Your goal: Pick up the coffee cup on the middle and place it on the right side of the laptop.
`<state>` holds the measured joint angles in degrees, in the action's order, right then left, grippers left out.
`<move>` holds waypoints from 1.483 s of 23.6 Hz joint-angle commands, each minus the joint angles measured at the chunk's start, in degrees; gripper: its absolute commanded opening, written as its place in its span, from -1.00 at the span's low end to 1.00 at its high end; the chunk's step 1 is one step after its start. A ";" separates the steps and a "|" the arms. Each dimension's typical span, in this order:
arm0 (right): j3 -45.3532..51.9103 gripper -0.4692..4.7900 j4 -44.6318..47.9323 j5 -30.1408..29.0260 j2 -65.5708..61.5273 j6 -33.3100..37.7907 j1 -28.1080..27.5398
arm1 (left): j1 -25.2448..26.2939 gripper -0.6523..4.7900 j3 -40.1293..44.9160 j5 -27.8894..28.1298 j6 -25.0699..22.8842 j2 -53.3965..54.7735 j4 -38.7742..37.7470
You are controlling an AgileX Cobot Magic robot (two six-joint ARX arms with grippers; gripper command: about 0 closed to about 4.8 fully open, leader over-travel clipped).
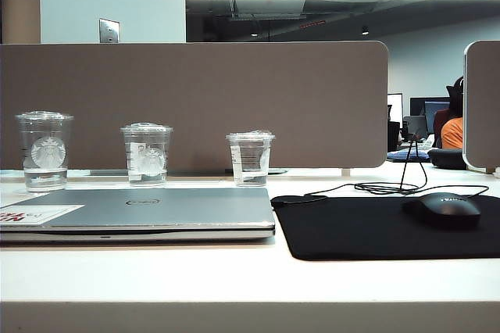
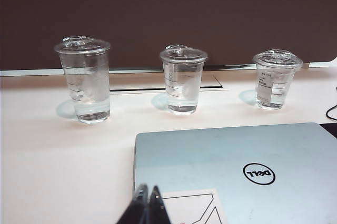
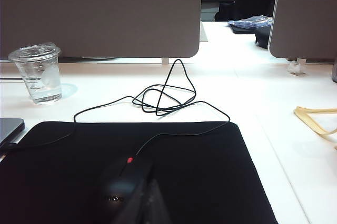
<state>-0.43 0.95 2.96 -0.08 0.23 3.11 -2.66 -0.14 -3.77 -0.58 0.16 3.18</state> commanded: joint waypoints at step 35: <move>-53.33 -0.84 0.48 -18.60 -45.90 8.11 0.04 | 0.04 -0.17 -43.34 -9.11 2.56 41.55 -5.11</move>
<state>-50.63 2.44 -14.85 -43.42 8.32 3.11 -2.68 -42.87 -11.51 2.04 39.66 -4.27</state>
